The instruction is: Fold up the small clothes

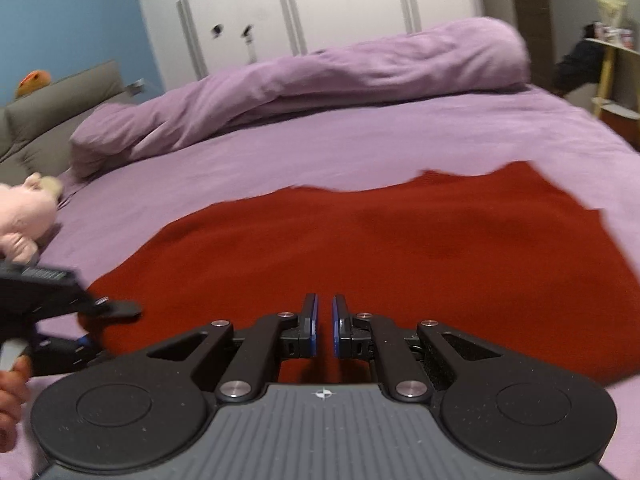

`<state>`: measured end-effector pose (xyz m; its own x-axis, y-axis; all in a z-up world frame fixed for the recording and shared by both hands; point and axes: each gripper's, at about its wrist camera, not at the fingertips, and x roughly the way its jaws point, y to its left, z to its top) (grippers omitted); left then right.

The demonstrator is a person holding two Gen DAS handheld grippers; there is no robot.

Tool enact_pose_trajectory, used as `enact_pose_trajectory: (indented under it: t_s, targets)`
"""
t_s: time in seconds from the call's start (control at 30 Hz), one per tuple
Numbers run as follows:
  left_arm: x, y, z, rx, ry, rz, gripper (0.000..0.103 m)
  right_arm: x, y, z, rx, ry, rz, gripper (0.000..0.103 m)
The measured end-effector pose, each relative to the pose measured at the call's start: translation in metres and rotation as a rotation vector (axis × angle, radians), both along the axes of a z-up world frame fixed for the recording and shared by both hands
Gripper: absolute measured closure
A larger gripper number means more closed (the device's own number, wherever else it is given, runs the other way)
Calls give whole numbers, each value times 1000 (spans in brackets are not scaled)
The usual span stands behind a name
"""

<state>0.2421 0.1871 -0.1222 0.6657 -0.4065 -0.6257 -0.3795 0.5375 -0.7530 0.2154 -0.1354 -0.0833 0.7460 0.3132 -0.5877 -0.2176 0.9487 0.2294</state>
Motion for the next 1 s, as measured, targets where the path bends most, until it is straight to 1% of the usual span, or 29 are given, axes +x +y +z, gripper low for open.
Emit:
enact_pose_trajectory:
  t_s: [0.07, 0.17, 0.23, 0.3, 0.37, 0.43, 0.5, 0.53, 0.57, 0.63, 0.67, 0.73, 0.8, 0.87, 0.93, 1.0]
  targets:
    - [2, 0, -1, 4, -12, 7, 74, 8, 20, -5, 21, 21, 39, 97]
    - [0, 3, -3, -19, -32, 21, 77, 14, 41, -14, 46, 42, 69, 96]
    - [-3, 4, -2, -13, -54, 18, 78, 15, 51, -17, 15, 25, 82, 96]
    - [-8, 5, 1, -2, -68, 16, 79, 17, 59, -19, -42, 15, 103, 96]
    - [-12, 6, 6, 12, -85, 14, 79, 16, 62, -16, -86, 4, 126, 97]
    - [-13, 5, 11, 24, -95, 14, 79, 9, 57, -10, -73, -22, 92, 97]
    - [-11, 3, 14, 40, -83, 13, 79, 3, 48, -11, -54, -45, 58, 97]
    - [-10, 2, 15, 54, -75, 8, 79, 8, 47, -19, -43, 19, 83, 97]
    - [-7, -1, 18, 79, -69, 1, 79, 13, 48, -24, -38, 75, 113, 97]
    - [-5, -8, 28, 144, -75, -26, 80, 13, 39, -19, -17, 76, 125, 98]
    - [-3, -12, 35, 181, -78, -41, 80, 12, 33, -14, 7, 78, 115, 98]
    - [0, -23, 54, 258, -98, -78, 80, 6, 16, -4, 34, 51, 81, 97]
    - [1, -44, 79, 365, -149, -136, 81, -1, -1, 4, 48, 17, 56, 97]
    - [5, -74, 104, 471, -222, -210, 81, -9, -23, 11, 60, -12, 11, 97]
    - [11, -112, 122, 537, -287, -308, 81, -15, -48, 16, 80, -31, -45, 97]
    - [17, -155, 127, 595, -337, -406, 81, -17, -72, 19, 105, -36, -105, 97]
